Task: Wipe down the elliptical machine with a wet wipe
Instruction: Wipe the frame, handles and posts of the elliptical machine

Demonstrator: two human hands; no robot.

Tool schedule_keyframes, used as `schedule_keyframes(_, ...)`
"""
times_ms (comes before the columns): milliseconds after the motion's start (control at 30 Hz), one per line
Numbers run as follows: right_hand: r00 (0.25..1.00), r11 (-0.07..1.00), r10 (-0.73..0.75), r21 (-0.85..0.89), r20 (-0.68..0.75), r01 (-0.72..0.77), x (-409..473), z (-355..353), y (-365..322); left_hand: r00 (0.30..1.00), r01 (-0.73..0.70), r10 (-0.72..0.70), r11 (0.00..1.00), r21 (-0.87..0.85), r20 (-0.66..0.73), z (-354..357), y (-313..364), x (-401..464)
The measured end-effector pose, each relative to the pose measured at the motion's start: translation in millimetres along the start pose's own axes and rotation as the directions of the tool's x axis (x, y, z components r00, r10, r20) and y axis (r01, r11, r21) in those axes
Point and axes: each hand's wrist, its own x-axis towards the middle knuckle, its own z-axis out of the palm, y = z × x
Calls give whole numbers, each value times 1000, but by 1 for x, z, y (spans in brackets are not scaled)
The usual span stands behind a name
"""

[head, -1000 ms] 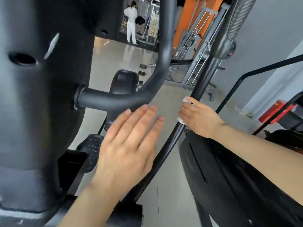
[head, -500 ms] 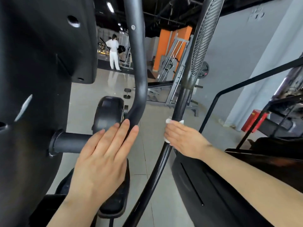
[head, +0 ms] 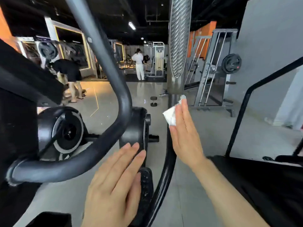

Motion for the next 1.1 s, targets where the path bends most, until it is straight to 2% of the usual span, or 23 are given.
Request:
schedule_keyframes(67, 982, 942, 182, 275, 60, -191, -33, 18, -12, 983, 179, -171, 974, -135, 70, 23, 14, 2)
schedule_keyframes(100, 977, 909, 206, 358, 62, -214, -48, 26, -15, 957, 285, -267, 938, -198, 112, 33, 20, 2)
schedule_keyframes(167, 982, 882, 186, 435, 34, -182, -64, 36, -12, 874, 485, -448, 823, -295, 186, 55, 29, -1)
schedule_keyframes(267, 996, 894, 87, 442, -20, -69, -34, 32, 2, 700, 706, -662, 585, -399, 266, 80, 41, -2)
schedule_keyframes(333, 996, 887, 14, 460, -89, 28, 3, 23, 4, 618, 758, -732, 459, -463, 287, 92, 47, 4)
schedule_keyframes(433, 984, 845, -21, 523, -179, 113, 29, 22, 4, 570, 772, -756, 358, -526, 323, 110, 56, 15)
schedule_keyframes(567, 989, 820, 33, 569, -146, 57, -27, 46, 7, 460, 765, -806, 147, -627, 372, 119, 61, 22)
schedule_keyframes(733, 999, 826, 15, 563, -29, 4, -105, 55, 12, 374, 803, -878, 146, -578, 298, 123, 68, 5)
schedule_keyframes(867, 999, 771, 5, 636, -53, 30, -51, 41, 11, 378, 851, -871, 194, -488, 313, 127, 75, 4)
schedule_keyframes(967, 987, 768, -74, 623, -145, 149, -6, 29, 10, 385, 854, -870, 208, -477, 309, 133, 79, 7)
schedule_keyframes(1033, 975, 789, -122, 578, -185, 209, -7, 38, 15, 368, 857, -878, 193, -478, 305, 135, 78, 5)
schedule_keyframes(1100, 985, 809, -109, 564, -136, 167, -38, 47, 19, 362, 855, -872, 169, -491, 329, 134, 78, 2)
